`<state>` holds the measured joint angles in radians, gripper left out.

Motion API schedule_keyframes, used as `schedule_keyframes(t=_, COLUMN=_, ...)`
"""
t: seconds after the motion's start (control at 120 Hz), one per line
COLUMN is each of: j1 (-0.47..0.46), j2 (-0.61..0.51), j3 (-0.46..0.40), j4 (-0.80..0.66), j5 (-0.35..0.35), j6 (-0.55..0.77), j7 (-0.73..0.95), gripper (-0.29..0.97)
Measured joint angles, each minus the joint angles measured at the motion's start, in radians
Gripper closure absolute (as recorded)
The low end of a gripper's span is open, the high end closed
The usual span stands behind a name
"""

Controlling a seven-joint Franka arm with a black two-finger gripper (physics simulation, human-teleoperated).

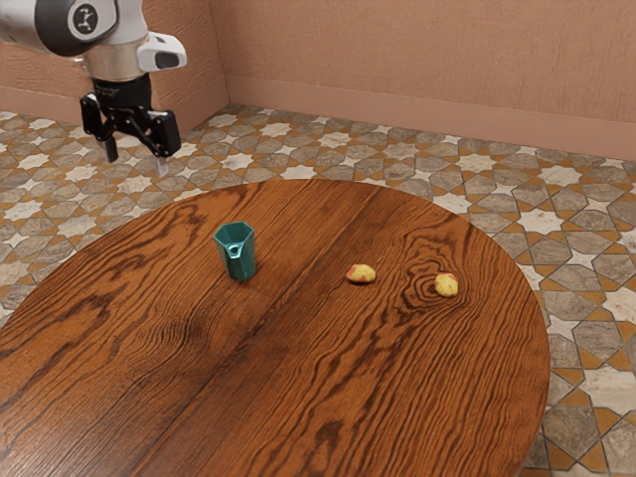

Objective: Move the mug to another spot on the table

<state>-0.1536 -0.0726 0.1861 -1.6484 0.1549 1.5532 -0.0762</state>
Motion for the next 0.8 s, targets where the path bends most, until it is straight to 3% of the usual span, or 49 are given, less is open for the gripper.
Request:
schedule_keyframes(t=0.3, j1=0.008, j2=0.049, j3=-0.009, j4=-0.025, j5=-0.005, j6=0.079, j7=-0.028, gripper=0.00)
schedule_keyframes(t=0.575, j1=0.004, j2=0.204, j3=-0.009, j4=-0.091, j5=-0.147, j6=0.225, j7=-0.367, gripper=0.00)
schedule_keyframes(t=0.8, j1=0.052, j2=0.335, j3=-0.010, j4=-0.121, j5=-0.174, j6=0.343, j7=-0.586, gripper=0.00)
